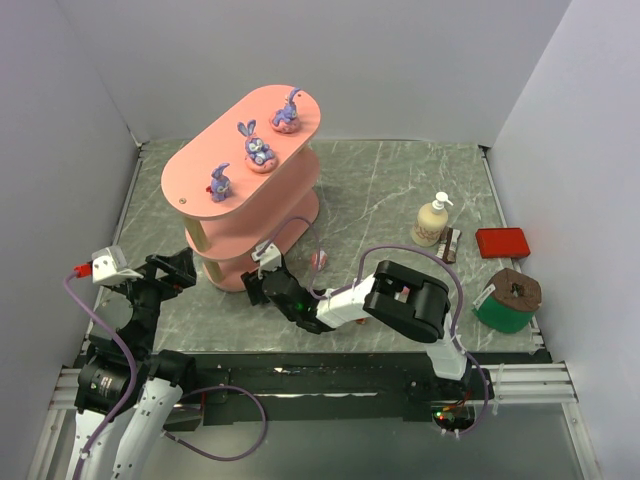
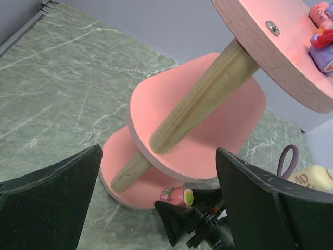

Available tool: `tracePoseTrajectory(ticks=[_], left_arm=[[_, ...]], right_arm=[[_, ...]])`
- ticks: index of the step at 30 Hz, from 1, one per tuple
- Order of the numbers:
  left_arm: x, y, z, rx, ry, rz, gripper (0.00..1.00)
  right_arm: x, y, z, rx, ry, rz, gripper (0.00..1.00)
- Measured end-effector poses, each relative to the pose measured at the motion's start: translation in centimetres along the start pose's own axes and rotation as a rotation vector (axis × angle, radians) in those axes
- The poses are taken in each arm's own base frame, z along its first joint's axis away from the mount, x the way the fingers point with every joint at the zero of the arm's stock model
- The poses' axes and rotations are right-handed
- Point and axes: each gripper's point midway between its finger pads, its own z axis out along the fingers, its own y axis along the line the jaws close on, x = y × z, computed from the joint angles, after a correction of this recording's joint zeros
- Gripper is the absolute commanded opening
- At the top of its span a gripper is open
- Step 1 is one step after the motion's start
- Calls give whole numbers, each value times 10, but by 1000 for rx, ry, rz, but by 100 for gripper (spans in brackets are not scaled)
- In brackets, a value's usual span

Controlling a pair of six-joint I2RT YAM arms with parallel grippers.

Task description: Place and organize the plastic toys onto the shelf

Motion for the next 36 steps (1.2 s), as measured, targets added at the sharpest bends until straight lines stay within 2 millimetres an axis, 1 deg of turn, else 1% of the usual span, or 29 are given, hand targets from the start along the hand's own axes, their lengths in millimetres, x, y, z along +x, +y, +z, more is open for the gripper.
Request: tracePoseTrajectory(ticks=[12,16,20,23,27,36], left_arm=[[1,0,1,-3,4,2,96],[1,0,1,-3,4,2,96],[1,0,1,-3,4,2,96],[1,0,1,-3,4,2,96],[1,0,1,-3,5,2,96],[1,0,1,-3,5,2,96]], right_arm=[[-5,4,4,24,33,33,73],[-10,5,6,35,35,39,74],[-16,8,11,40,22,47,73],[-18,6,12,48,9,36,70],[-20,5,16,55,-20,21,69],[-21,4,21,67,-60,-2,69]])
